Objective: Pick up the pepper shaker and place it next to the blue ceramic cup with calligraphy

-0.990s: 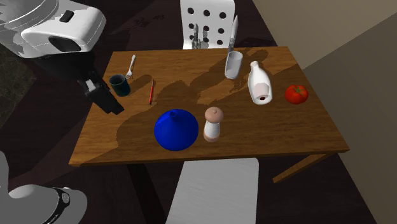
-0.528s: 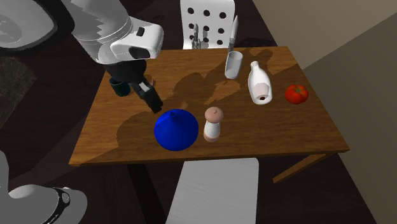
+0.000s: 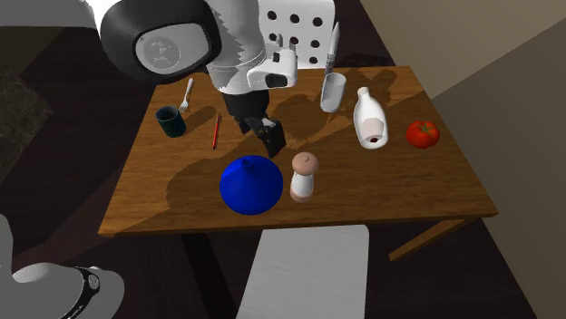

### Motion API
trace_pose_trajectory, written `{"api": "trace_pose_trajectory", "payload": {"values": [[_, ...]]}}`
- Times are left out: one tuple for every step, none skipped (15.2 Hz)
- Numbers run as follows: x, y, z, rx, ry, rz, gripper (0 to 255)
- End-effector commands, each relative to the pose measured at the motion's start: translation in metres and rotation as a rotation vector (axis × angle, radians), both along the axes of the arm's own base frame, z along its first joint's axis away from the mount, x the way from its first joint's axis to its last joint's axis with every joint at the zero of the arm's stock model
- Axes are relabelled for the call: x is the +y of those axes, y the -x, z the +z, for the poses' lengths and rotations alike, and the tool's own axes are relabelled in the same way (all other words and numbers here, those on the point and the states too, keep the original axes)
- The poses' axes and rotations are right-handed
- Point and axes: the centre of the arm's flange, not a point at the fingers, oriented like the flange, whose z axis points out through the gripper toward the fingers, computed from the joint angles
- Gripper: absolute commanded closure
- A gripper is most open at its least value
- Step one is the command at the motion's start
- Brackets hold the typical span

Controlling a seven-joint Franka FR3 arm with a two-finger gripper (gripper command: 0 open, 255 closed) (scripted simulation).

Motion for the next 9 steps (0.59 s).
{"api": "trace_pose_trajectory", "payload": {"values": [[-0.007,-0.022,-0.018,0.007,0.014,0.007,0],[-0.007,-0.034,-0.025,0.011,0.021,0.01,0],[-0.008,-0.046,-0.032,0.014,0.029,0.013,0],[-0.009,-0.057,-0.039,0.018,0.036,0.016,0],[-0.01,-0.069,-0.046,0.021,0.043,0.02,0],[-0.01,-0.08,-0.053,0.025,0.05,0.023,0],[-0.011,-0.092,-0.06,0.029,0.057,0.026,0],[-0.012,-0.104,-0.067,0.032,0.064,0.029,0],[-0.013,-0.115,-0.074,0.036,0.071,0.033,0]]}}
